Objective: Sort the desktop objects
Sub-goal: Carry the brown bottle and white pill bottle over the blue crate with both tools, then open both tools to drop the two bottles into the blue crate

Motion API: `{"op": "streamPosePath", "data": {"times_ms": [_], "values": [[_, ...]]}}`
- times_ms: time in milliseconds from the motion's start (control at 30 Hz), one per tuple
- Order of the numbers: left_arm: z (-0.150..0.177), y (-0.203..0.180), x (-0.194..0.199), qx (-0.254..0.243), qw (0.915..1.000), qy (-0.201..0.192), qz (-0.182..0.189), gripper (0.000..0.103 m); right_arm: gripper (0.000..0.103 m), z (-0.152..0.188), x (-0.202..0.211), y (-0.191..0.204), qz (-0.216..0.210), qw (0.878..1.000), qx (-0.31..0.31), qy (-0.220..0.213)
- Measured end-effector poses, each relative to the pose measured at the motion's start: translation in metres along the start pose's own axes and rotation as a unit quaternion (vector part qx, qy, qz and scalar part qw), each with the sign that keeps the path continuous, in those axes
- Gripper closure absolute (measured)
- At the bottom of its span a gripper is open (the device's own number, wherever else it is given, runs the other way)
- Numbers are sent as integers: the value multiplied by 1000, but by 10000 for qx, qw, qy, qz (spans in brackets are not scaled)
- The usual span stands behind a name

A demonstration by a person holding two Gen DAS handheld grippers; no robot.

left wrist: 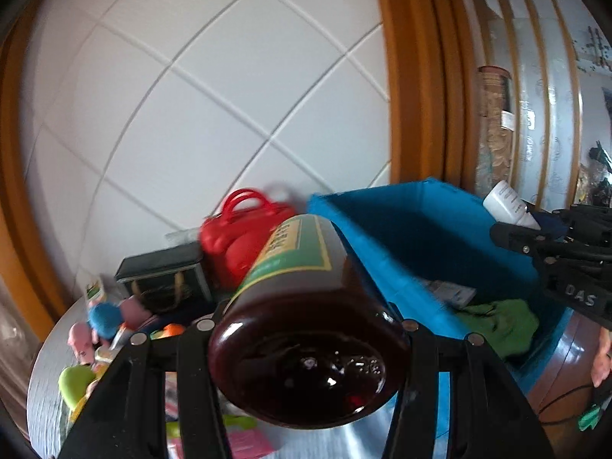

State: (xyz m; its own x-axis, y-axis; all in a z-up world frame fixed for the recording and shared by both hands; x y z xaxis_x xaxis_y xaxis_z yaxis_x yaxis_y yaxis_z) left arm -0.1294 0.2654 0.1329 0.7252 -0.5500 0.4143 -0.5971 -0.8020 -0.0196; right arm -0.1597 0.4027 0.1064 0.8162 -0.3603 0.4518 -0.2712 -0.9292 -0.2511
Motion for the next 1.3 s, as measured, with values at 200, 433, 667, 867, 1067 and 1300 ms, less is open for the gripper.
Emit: {"op": "streamPosePath", "data": {"times_ms": [200, 433, 667, 867, 1067, 1300], "values": [[-30, -93, -44, -243, 9996, 117, 54, 53, 76, 13, -34, -84, 274, 9991, 170, 272], [-44, -169, -88, -385, 9979, 522, 83, 53, 76, 57, -71, -154, 154, 9969, 255, 723], [-36, -204, -147, -31, 9880, 1402, 650, 53, 76, 90, -106, -187, 20, 9938, 228, 1089], [-14, -204, -190, 232, 9765, 2093, 461, 53, 76, 100, -130, -199, 176, 9927, 327, 1147], [-3, -201, -207, 327, 9712, 2328, 395, 53, 76, 102, -141, -194, 24, 9906, 549, 1252], [3, -210, -206, 131, 9698, 2390, 460, 53, 76, 105, -145, -190, 117, 9885, 643, 1364]]}}
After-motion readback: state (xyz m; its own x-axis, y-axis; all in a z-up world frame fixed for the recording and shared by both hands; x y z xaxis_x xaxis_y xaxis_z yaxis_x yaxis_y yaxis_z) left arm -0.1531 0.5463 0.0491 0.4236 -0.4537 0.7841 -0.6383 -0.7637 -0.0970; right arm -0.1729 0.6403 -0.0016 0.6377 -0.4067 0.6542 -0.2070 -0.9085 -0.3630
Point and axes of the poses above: each gripper's, at about its wrist camera, not at the fingertips, and x roughly against the way its jaws point, y to its left, z to its underside, the point moved 3 cm from there along -x, roughly the way its jaws point, and after that the axes turned 11 degrees about z, right-handed, at the moved point
